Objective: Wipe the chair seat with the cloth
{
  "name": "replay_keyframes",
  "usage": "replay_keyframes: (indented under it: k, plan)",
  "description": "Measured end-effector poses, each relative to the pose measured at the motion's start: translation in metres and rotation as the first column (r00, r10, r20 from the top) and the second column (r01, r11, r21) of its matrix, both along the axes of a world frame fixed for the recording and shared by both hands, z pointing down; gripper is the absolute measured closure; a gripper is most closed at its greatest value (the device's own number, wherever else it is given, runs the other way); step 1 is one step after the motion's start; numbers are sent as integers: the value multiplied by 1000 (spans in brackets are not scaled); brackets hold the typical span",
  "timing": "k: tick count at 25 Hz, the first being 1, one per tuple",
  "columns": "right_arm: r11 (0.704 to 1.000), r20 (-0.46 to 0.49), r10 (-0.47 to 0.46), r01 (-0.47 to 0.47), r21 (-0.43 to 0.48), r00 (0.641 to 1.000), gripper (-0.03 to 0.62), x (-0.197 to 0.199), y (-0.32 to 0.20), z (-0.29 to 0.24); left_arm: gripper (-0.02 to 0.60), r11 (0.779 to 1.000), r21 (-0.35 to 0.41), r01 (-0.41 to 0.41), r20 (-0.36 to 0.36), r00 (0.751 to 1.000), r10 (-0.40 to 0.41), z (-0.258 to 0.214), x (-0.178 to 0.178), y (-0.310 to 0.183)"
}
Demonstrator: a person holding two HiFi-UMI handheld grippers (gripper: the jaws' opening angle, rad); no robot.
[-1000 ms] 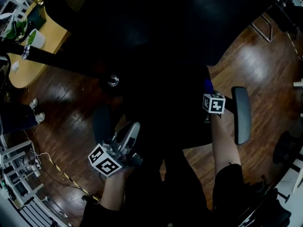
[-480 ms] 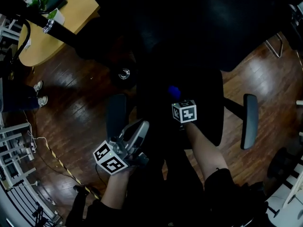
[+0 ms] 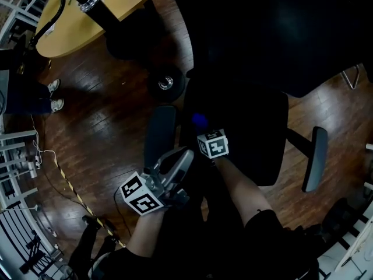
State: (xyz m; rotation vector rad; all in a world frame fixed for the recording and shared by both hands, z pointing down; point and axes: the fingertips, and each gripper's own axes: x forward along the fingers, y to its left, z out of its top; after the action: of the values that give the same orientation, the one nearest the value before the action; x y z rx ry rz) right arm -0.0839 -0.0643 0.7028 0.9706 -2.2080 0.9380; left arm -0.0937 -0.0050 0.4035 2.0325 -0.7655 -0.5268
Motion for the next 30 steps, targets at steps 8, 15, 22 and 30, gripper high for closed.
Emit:
replay_keyframes:
  k: [8,15,22,30]
  plan:
    - [977,-113,210,-212,-11,971,559,129,-5,19,589,999,-2,-51,12,999,51,1,12,-2]
    - [907,-245,411,-422,12,878,559,285,21,17,589,991,-4,-132,25,991,132,3,41,-2]
    - [849,-232,517,-527,18,824,559,356,49,11,589,983,-1,-186,31,982,186,3,67,2]
    - [850,-262,514,-526,26,817,559,354,45,11,589,985,17,-171,21,985,170,-1,59,7]
